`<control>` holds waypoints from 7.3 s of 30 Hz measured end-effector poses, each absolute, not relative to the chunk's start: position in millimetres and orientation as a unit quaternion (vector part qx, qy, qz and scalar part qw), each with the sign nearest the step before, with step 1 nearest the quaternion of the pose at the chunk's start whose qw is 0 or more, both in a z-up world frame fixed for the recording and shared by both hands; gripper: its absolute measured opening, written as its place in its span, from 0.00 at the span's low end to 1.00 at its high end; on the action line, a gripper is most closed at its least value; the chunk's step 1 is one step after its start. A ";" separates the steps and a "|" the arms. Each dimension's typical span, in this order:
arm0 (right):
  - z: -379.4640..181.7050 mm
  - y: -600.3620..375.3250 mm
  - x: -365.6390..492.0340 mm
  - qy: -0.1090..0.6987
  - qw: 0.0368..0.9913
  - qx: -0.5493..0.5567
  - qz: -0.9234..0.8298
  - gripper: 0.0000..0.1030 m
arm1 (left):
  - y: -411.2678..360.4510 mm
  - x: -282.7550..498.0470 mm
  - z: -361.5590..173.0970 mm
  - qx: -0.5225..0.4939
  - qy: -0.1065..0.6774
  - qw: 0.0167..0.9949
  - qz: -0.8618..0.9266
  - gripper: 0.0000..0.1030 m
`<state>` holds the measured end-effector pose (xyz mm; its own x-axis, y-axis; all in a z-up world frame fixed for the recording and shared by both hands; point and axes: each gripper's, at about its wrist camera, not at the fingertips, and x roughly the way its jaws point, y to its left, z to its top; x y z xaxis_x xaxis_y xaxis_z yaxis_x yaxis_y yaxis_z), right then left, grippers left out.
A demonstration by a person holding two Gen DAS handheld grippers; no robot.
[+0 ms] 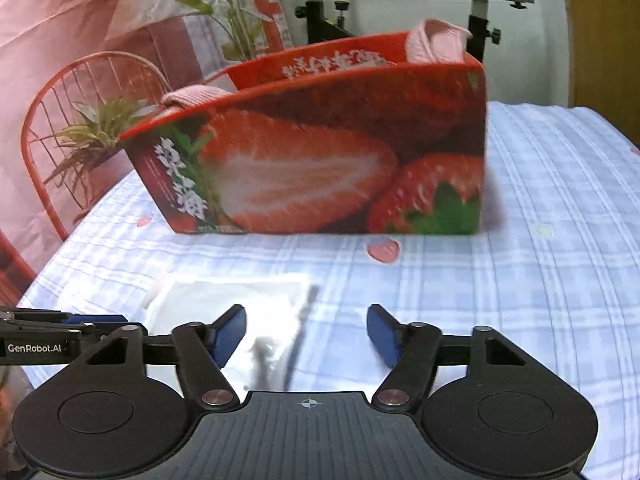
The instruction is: Organize soft objects
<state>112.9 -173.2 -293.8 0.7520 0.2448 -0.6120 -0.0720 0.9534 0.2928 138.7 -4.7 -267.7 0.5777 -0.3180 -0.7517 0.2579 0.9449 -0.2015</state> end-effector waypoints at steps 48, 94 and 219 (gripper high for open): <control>-309.5 -175.7 121.3 0.316 0.941 0.072 0.102 0.36 | -18.0 143.0 -274.1 -0.047 0.398 0.906 -0.135 0.36; -307.9 -176.5 105.0 0.314 0.930 0.150 0.117 0.19 | -20.7 130.8 -275.3 -0.084 0.387 0.895 -0.204 0.24; -308.1 -181.7 94.8 0.323 0.931 0.140 0.096 0.39 | -16.5 127.3 -285.5 -0.063 0.385 0.898 -0.205 0.10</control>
<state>94.8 -181.7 -308.1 0.7733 0.2689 -0.5741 -0.0875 0.9422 0.3234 127.3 -16.5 -285.5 0.6202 -0.4165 -0.6648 0.3190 0.9081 -0.2713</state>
